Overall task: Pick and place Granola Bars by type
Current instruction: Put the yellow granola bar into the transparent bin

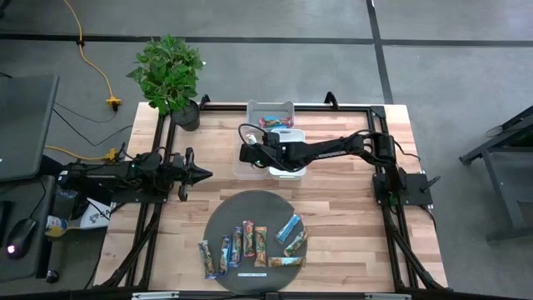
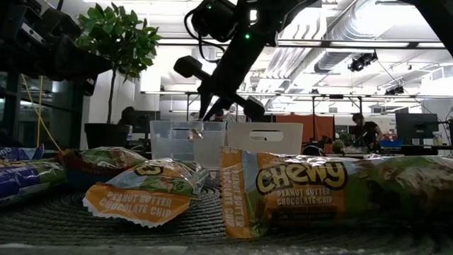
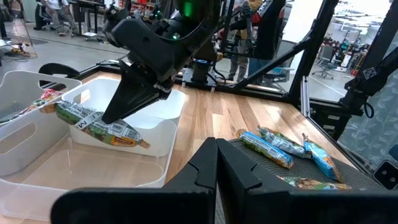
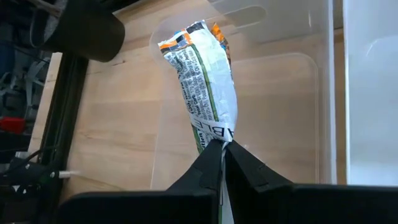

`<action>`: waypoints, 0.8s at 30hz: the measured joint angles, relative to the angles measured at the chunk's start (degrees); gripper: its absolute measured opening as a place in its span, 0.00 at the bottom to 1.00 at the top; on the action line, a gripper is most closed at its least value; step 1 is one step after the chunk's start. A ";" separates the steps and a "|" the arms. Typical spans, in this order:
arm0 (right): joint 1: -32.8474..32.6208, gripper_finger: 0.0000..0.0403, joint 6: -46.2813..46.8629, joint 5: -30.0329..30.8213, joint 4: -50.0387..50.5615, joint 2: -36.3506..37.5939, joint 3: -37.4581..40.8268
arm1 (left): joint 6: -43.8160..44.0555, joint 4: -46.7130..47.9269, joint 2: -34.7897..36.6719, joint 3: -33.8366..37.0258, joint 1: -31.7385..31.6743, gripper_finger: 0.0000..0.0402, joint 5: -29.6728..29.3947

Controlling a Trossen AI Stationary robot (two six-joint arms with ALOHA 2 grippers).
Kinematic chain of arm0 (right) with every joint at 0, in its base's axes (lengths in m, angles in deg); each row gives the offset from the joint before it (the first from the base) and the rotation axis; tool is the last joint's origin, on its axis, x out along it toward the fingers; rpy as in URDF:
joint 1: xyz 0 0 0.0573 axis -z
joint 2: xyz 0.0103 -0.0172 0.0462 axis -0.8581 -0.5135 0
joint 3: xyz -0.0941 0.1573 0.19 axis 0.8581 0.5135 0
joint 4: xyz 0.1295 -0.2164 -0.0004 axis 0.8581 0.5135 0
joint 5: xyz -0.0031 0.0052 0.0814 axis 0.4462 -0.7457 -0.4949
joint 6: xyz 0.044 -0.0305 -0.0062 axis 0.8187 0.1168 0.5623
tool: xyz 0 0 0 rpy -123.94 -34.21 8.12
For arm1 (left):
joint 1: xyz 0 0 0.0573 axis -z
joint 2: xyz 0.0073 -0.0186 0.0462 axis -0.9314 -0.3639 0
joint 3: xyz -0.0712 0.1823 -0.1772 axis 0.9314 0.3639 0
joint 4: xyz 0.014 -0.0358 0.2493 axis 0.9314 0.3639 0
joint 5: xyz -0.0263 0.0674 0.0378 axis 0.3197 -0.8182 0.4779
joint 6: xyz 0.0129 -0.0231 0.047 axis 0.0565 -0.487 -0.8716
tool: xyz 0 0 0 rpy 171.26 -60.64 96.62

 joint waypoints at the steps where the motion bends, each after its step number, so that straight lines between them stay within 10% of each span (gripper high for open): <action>1: 0.00 0.00 -0.01 -0.02 0.03 0.00 0.00 | -0.01 0.00 0.01 0.02 -0.01 0.00 0.01; 15: -0.04 0.01 -3.68 -0.02 -0.76 0.00 0.00 | -0.01 0.00 0.01 0.01 -0.02 0.00 0.01; 24: -0.04 0.25 -4.54 -1.11 -0.83 0.00 0.00 | -0.01 0.00 0.01 0.02 0.00 0.00 0.00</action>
